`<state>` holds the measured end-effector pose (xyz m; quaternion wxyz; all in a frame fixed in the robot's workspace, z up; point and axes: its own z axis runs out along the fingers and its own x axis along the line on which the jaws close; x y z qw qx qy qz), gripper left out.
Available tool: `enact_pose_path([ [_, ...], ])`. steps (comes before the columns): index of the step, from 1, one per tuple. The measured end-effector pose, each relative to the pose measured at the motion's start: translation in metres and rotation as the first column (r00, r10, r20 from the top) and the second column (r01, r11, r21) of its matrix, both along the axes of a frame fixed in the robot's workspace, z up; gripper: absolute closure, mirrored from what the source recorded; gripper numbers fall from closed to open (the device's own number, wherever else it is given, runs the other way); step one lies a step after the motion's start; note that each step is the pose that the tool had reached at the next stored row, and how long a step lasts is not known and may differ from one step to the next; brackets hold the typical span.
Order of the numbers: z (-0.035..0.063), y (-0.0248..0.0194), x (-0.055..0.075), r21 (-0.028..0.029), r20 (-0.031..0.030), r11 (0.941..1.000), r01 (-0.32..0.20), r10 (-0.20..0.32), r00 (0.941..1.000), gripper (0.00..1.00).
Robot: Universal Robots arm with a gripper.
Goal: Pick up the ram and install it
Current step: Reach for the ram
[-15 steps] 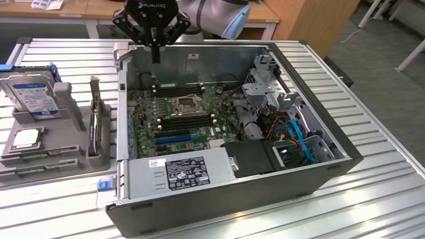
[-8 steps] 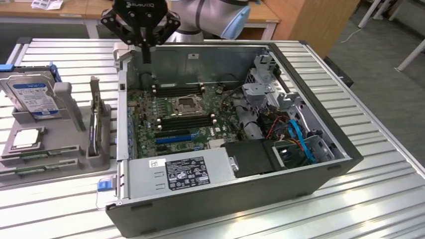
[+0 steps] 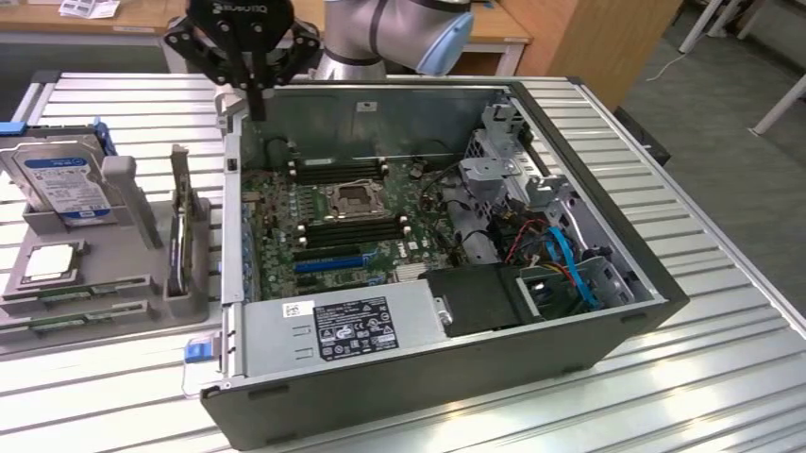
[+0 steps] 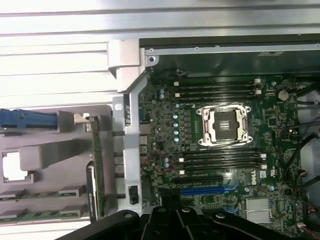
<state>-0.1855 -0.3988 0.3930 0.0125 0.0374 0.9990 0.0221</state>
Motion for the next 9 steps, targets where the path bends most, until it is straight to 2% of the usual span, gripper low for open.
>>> enact_pose_path([
  [9,-0.0001,0.0000,-0.027,-0.0001,0.0000,1.0000,0.000,0.000,1.0000,0.90],
])
